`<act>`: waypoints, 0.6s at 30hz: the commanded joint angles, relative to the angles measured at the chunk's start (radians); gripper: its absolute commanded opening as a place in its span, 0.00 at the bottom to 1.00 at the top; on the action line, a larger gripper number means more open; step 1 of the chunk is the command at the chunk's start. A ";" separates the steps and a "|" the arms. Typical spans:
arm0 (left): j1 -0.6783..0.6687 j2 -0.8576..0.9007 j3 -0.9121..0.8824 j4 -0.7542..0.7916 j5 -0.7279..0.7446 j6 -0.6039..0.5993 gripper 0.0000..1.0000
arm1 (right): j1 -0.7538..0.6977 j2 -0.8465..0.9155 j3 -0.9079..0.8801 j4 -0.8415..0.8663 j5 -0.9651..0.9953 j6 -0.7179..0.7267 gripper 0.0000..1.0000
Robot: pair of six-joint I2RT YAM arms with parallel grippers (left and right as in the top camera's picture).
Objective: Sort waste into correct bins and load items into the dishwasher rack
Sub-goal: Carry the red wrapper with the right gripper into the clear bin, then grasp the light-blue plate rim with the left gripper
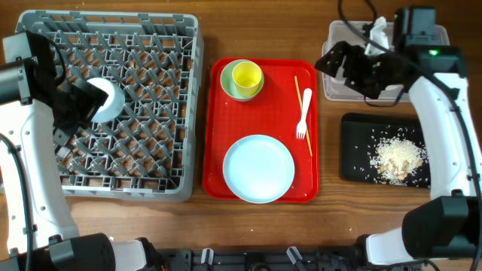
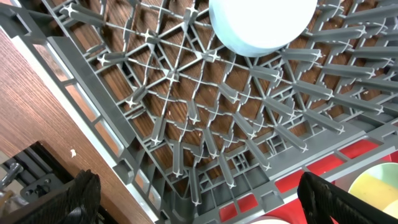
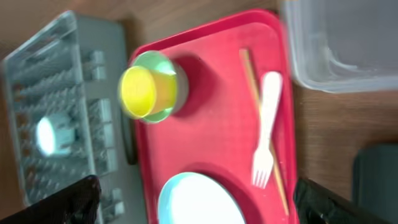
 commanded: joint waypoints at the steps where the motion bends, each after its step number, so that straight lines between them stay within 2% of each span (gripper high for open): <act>1: 0.005 -0.005 0.014 -0.001 -0.006 -0.017 1.00 | -0.041 0.003 -0.006 -0.002 0.243 0.209 1.00; 6: 0.005 -0.005 0.014 0.003 -0.005 -0.017 1.00 | -0.083 0.003 -0.006 0.000 0.246 0.263 1.00; 10: 0.005 -0.005 0.014 0.114 0.048 -0.018 1.00 | -0.082 0.003 -0.006 0.018 0.246 0.263 1.00; 12: -0.003 -0.004 0.011 0.060 0.287 -0.016 1.00 | -0.082 0.003 -0.006 0.018 0.246 0.264 1.00; 13: -0.015 -0.004 0.006 0.032 0.343 -0.011 1.00 | -0.082 0.003 -0.006 0.018 0.246 0.264 1.00; 15: -0.072 -0.004 -0.016 -0.017 0.434 0.026 1.00 | -0.082 0.003 -0.006 0.018 0.246 0.264 1.00; 18: -0.264 -0.004 -0.067 -0.018 0.470 0.074 1.00 | -0.082 0.003 -0.006 0.018 0.246 0.264 1.00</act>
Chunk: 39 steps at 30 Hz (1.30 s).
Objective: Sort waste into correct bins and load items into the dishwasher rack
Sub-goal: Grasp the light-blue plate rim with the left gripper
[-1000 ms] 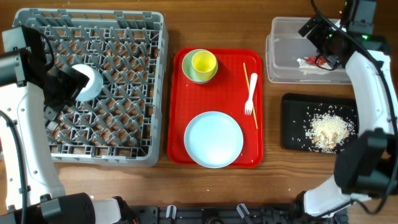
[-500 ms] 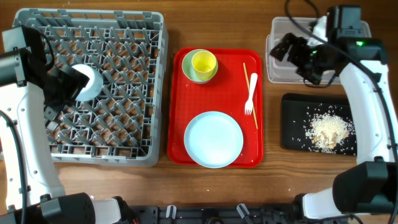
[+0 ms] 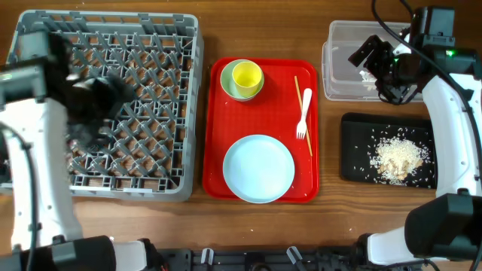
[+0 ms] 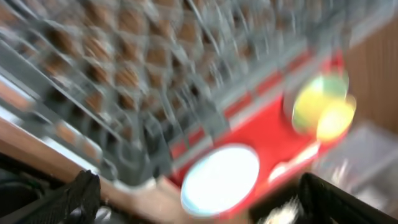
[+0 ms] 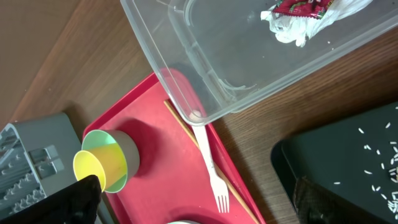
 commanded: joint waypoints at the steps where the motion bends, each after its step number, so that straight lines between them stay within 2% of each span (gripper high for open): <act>1: -0.258 -0.003 -0.071 0.025 0.149 0.059 1.00 | 0.003 0.003 -0.006 0.003 0.020 0.015 1.00; 2: -0.347 -0.003 -0.091 0.064 0.143 0.058 0.99 | 0.003 0.003 -0.006 0.003 0.020 0.015 1.00; 5: -0.608 0.002 -0.150 0.238 0.046 0.030 0.83 | 0.003 0.003 -0.006 0.003 0.020 0.015 1.00; 8: -0.825 0.040 -0.175 0.357 -0.097 -0.105 0.73 | 0.003 0.003 -0.006 0.003 0.020 0.015 0.99; 11: -0.981 0.111 -0.175 0.433 -0.191 -0.154 0.64 | 0.003 0.003 -0.006 0.003 0.020 0.015 1.00; 16: -1.189 0.282 -0.175 0.521 -0.450 -0.155 0.61 | 0.003 0.003 -0.006 0.003 0.020 0.016 1.00; 21: -1.272 0.443 -0.175 0.596 -0.458 -0.155 0.55 | 0.003 0.003 -0.006 0.003 0.020 0.016 1.00; 24: -1.287 0.494 -0.175 0.637 -0.459 -0.154 0.55 | 0.003 0.003 -0.006 0.003 0.020 0.015 0.99; 31: -1.298 0.521 -0.176 0.677 -0.459 -0.154 0.52 | 0.003 0.003 -0.006 0.003 0.020 0.015 1.00; 33: -1.299 0.521 -0.179 0.668 -0.459 -0.154 0.46 | 0.003 0.003 -0.006 0.003 0.020 0.015 1.00; 38: -1.305 0.523 -0.211 0.642 -0.467 -0.118 0.42 | 0.003 0.003 -0.006 0.003 0.020 0.015 1.00; 39: -1.313 0.523 -0.220 0.642 -0.473 -0.115 0.39 | 0.003 0.003 -0.006 0.003 0.020 0.015 1.00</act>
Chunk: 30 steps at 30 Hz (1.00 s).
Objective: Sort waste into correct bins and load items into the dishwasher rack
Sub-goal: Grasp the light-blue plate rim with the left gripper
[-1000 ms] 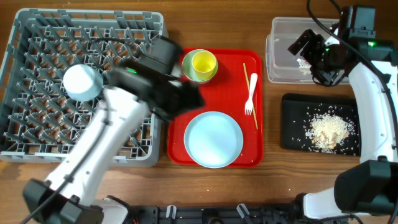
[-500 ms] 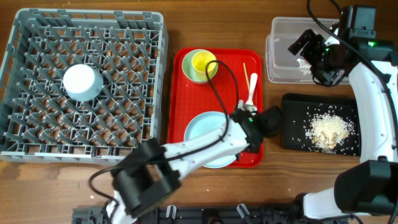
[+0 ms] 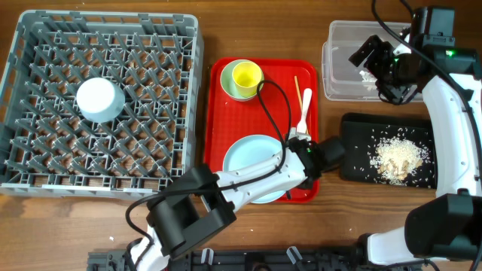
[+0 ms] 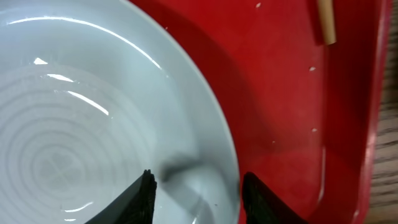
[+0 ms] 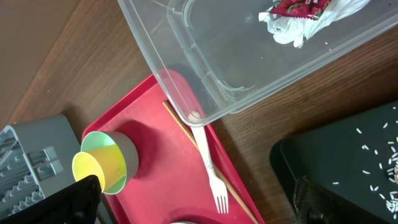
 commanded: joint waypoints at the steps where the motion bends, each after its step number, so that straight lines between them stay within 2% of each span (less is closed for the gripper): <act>1: -0.027 0.017 -0.032 0.000 -0.036 0.038 0.37 | 0.003 0.003 -0.006 0.003 0.013 0.012 1.00; 5: -0.068 0.021 -0.035 0.013 -0.072 0.043 0.37 | 0.003 0.003 -0.006 0.003 0.013 0.012 1.00; 9: -0.090 0.026 -0.035 0.032 -0.085 0.043 0.27 | 0.003 0.003 -0.006 0.003 0.013 0.012 1.00; 15: -0.093 0.075 -0.037 0.028 -0.150 0.043 0.26 | 0.003 0.003 -0.006 0.003 0.013 0.012 1.00; 18: -0.093 0.101 -0.037 0.036 -0.179 0.043 0.20 | 0.003 0.003 -0.006 0.003 0.013 0.012 1.00; 21: -0.093 0.101 -0.037 0.037 -0.199 0.043 0.04 | 0.003 0.003 -0.006 0.003 0.013 0.012 1.00; 25: -0.093 0.101 -0.037 0.018 -0.241 0.043 0.04 | 0.003 0.003 -0.006 0.003 0.013 0.012 1.00; 30: -0.094 0.100 -0.028 -0.068 -0.406 0.043 0.04 | 0.003 0.003 -0.006 0.003 0.013 0.012 1.00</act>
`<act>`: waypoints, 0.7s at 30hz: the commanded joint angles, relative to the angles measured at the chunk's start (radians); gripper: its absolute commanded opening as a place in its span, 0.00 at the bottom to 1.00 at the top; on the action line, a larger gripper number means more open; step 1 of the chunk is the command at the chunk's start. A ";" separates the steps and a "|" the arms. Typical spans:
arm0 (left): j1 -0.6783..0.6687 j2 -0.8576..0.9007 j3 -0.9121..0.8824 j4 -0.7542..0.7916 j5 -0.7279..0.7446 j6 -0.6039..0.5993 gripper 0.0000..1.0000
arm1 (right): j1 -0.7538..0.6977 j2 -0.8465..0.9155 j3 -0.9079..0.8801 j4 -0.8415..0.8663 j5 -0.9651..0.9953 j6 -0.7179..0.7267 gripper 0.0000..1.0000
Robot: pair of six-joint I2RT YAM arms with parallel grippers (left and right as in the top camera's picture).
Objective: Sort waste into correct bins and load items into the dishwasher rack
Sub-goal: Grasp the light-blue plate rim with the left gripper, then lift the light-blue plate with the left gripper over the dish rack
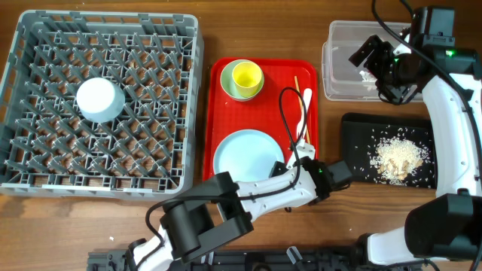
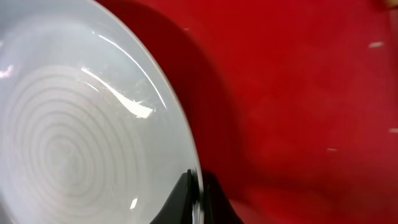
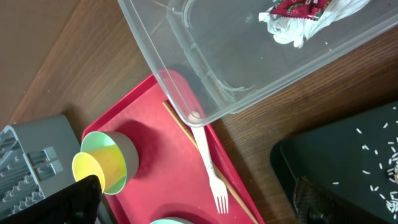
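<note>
A light blue plate (image 1: 247, 156) lies on the red tray (image 1: 279, 83); my left gripper (image 1: 289, 168) is shut on its right rim. In the left wrist view the fingertips (image 2: 194, 200) pinch the plate (image 2: 74, 137) edge from both sides. A yellow cup inside a green bowl (image 1: 241, 77), a white fork (image 1: 302, 113) and a chopstick (image 1: 298, 90) lie on the tray too. A white bowl (image 1: 100, 99) sits upside down in the grey rack (image 1: 45, 181). My right gripper (image 1: 379, 66) hangs open over the clear bin (image 1: 339, 83), which holds a wrapper (image 3: 298, 15).
A black bin (image 1: 358, 150) with rice (image 1: 398, 158) stands right of the tray, close to my left arm's wrist. The clear bin's corner overhangs the fork's handle (image 3: 198, 124) in the right wrist view. Bare wood runs along the table's front.
My left gripper was open astride the plate's right rim; now it is shut on that rim. The plate sits a little further left and back on the tray. The right arm has not moved.
My left gripper was open over the rack beside the white bowl, and my right gripper was left of the clear bin. Then the left arm was moving off and the right hung over the bin. Later the left stood open at the plate's rim, now shut on it.
</note>
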 commanded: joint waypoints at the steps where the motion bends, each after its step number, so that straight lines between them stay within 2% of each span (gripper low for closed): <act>1: -0.001 0.034 -0.001 -0.055 -0.141 -0.003 0.04 | 0.003 0.003 -0.006 0.003 0.013 0.011 1.00; 14: -0.002 0.032 0.047 -0.216 -0.521 -0.003 0.04 | 0.003 0.003 -0.006 0.003 0.013 0.012 1.00; 21: -0.001 0.006 0.047 -0.226 -0.580 -0.003 0.04 | 0.003 0.003 -0.006 0.003 0.013 0.012 1.00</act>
